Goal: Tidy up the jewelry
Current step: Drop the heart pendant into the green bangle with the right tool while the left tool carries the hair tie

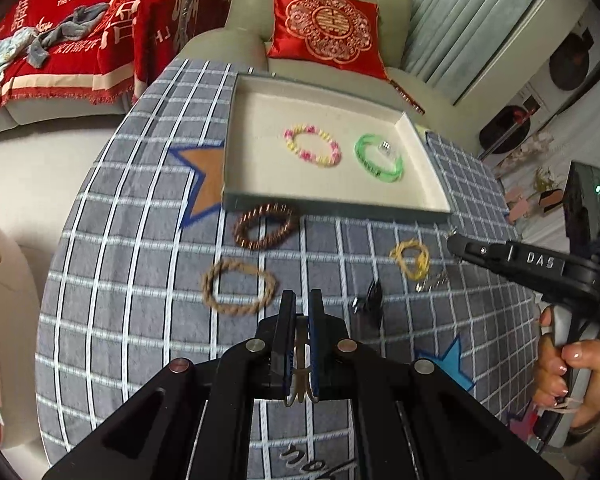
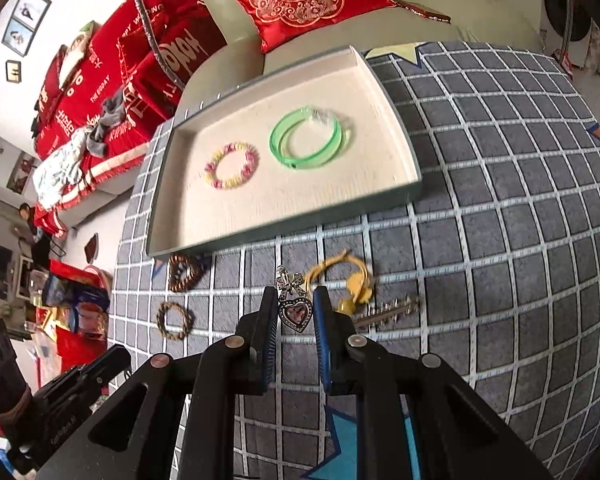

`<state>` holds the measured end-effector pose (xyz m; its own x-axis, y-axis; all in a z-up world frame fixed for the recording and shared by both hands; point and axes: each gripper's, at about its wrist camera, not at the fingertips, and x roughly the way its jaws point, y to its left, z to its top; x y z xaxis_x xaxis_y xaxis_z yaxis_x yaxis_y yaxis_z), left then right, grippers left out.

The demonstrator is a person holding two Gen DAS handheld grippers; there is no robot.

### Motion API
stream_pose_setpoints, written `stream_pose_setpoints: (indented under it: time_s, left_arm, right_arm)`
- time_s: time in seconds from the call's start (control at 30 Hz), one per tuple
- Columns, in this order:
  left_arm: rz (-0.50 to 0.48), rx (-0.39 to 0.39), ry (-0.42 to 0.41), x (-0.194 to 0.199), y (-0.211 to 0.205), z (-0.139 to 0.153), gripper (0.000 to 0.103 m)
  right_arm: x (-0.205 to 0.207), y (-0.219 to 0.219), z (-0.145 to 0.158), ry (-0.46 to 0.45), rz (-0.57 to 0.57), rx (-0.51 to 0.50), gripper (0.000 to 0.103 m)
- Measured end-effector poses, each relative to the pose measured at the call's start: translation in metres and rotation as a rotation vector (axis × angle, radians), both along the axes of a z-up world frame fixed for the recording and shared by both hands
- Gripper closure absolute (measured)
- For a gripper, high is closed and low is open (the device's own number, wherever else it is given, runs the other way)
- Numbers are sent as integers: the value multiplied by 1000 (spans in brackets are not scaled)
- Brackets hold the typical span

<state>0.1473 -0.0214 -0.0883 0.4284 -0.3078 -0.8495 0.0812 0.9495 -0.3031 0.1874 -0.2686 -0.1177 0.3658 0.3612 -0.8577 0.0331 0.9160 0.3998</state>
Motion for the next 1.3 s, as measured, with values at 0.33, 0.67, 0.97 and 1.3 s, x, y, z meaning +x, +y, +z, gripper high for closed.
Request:
stream_pose_setpoints:
  time_s: [0.33, 0.67, 0.97, 1.3]
  left_arm:
    - [-103, 51, -167, 0, -18, 27, 82]
    - [-100, 79, -132, 39, -34, 20, 82]
    - [-49, 135, -147, 114, -44, 7, 82]
    - [2, 210, -78, 174, -50, -32, 82]
  right_arm:
    - [5, -6, 0, -7, -1, 37, 84]
    - [38, -10, -2, -7, 3, 33, 84]
    - [98, -1, -8, -22, 27, 7, 84]
    - [146, 14, -30, -4, 50, -56, 84]
